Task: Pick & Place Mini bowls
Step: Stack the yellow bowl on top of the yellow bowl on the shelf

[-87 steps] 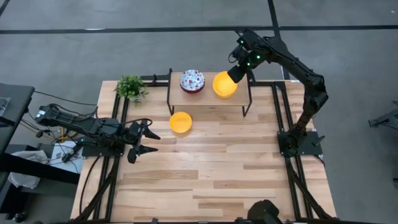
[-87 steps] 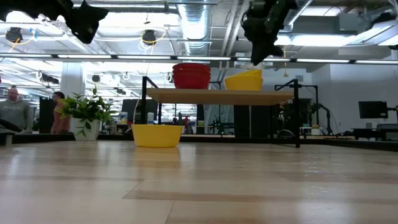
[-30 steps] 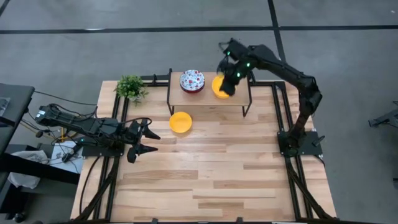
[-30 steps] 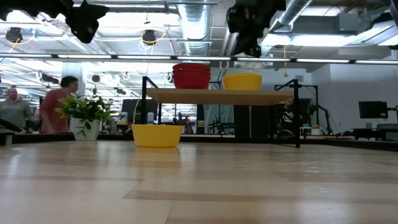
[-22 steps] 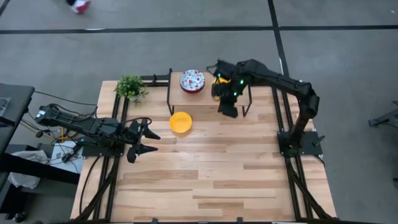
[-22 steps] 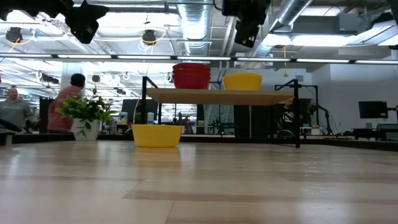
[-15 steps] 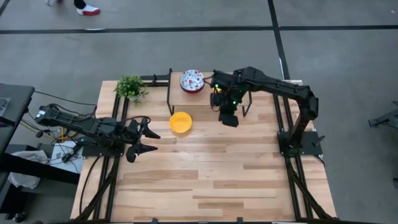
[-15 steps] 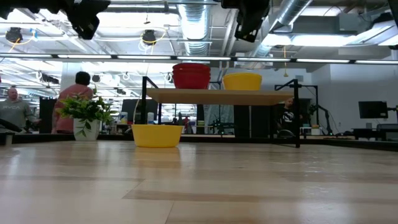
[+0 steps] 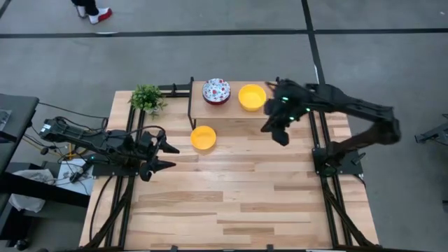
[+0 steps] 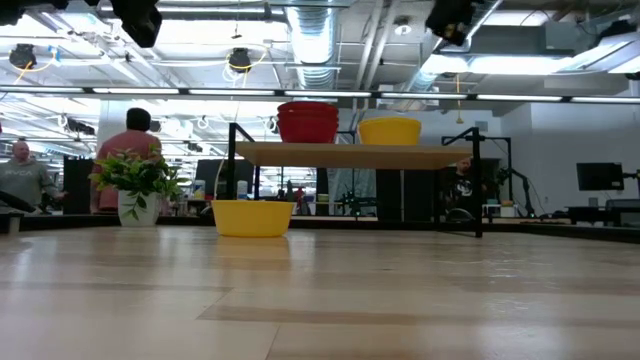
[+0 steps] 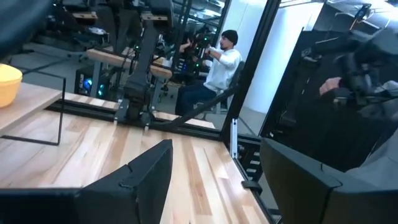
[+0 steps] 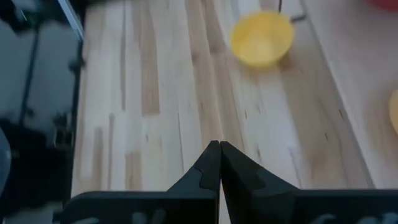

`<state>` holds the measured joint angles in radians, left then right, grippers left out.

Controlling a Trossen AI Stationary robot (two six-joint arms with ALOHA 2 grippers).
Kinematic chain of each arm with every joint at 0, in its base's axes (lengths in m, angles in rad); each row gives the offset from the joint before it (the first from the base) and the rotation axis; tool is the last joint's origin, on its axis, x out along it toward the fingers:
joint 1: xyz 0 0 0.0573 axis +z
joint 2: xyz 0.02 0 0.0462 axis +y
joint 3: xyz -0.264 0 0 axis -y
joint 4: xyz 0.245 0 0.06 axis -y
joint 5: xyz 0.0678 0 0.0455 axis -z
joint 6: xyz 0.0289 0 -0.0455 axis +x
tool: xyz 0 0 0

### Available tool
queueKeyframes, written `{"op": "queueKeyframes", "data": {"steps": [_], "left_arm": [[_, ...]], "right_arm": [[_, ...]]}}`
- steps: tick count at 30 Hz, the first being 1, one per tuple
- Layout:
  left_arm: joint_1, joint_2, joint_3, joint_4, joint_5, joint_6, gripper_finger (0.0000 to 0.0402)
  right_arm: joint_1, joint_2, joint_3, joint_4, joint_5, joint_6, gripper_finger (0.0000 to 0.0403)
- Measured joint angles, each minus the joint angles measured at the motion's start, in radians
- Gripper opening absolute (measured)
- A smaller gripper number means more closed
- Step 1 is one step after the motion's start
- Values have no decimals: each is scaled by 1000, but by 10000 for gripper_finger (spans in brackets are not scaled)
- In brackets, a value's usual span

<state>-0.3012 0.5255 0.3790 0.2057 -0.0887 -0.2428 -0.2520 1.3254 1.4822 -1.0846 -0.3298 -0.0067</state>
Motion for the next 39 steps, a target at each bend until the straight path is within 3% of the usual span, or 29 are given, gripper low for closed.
{"op": "queueKeyframes", "data": {"steps": [7, 14, 25, 32, 39], "left_arm": [[1, 16, 1, 83, -129, -103, 242], [23, 150, 32, 57, -131, -237, 242], [175, 415, 150, -51, 50, -493, 242], [334, 546, 151, -66, 126, -795, 242], [446, 604, 151, -62, 146, -786, 242]], "right_arm": [[-6, -320, -377, 361, 2, 146, 0], [-28, -562, -599, 545, 19, 247, 0], [-104, -782, -687, 556, 17, 322, 0], [-104, -831, -722, 567, 18, 356, 0], [-104, -830, -722, 570, 19, 359, 0]]}}
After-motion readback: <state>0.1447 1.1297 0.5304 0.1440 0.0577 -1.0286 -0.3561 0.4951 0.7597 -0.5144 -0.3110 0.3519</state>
